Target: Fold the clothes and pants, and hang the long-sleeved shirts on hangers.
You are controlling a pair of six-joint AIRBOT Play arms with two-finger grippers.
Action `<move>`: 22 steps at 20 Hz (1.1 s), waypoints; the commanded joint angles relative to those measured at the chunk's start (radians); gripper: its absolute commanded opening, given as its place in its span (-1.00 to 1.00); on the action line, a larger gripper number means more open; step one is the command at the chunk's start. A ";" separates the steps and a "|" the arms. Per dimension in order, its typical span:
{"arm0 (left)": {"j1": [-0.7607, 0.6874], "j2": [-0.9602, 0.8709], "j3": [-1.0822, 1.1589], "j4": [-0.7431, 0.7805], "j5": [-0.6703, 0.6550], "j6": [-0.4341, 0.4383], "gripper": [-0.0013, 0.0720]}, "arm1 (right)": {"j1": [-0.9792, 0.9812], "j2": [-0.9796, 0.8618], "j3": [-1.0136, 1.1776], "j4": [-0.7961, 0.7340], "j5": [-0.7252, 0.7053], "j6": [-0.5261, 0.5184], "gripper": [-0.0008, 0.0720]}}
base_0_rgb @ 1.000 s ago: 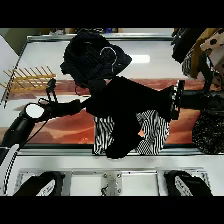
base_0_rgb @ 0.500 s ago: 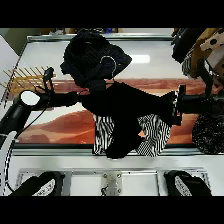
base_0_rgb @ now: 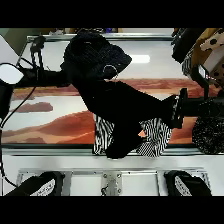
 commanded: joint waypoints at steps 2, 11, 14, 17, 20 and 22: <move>-0.049 -0.018 0.205 0.007 -0.060 0.008 -0.92 | 0.094 -0.008 0.001 -0.004 0.017 0.032 -0.94; -0.050 -0.296 0.618 0.007 -0.421 0.008 -0.92 | 0.212 -0.013 0.002 0.158 0.047 0.077 -0.94; -0.040 -0.307 0.657 0.007 -0.455 0.008 -0.92 | 0.212 -0.013 0.002 0.231 -0.046 0.070 -0.94; 0.013 -0.235 0.572 0.005 -0.376 0.008 0.03 | 0.212 -0.013 0.002 0.312 -0.142 0.070 -0.94; 0.098 -0.158 0.561 -0.005 -0.281 0.002 0.73 | 0.211 -0.013 0.002 0.387 -0.216 0.070 -0.94; 0.167 -0.094 0.561 -0.004 -0.213 -0.005 0.73 | 0.211 -0.012 0.003 0.397 -0.269 0.070 -0.94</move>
